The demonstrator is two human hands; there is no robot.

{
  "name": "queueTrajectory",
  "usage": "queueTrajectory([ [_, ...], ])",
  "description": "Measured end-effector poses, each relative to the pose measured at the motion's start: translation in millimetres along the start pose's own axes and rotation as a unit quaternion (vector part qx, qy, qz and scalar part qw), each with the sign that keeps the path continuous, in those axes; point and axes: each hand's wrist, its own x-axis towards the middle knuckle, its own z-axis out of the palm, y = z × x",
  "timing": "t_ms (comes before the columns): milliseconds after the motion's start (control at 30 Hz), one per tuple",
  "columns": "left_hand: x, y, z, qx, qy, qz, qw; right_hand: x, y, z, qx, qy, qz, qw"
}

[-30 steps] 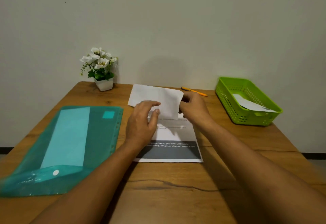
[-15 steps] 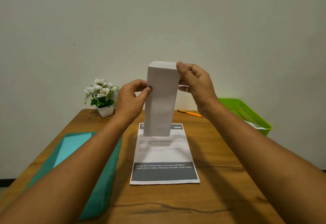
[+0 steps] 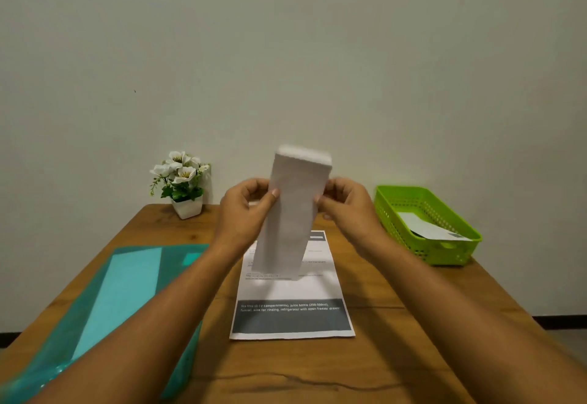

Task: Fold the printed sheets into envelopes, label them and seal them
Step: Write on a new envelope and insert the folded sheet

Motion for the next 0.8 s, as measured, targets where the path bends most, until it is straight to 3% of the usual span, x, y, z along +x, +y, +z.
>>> queueTrajectory([
  [133, -38, -33, 4, 0.003, -0.013, -0.066, 0.998, -22, 33, 7, 0.004, -0.028, 0.05, 0.998],
  [333, 0, 5, -9, -0.004, 0.027, 0.011, 1.0, 9, -4, -1, -0.029, 0.013, -0.033, 0.999],
  [533, 7, 17, -12, 0.055, 0.034, 0.084, 0.994, 10, -30, 16, -0.1, -0.044, -0.121, 0.987],
  [667, 6, 9, -14, 0.072, 0.042, 0.074, 0.994, 10, -29, 27, -0.188, -0.033, -0.139, 0.972],
  [800, 10, 16, -18, 0.053, 0.051, 0.057, 0.996, 12, -32, 29, -0.166, -0.031, -0.139, 0.976],
])
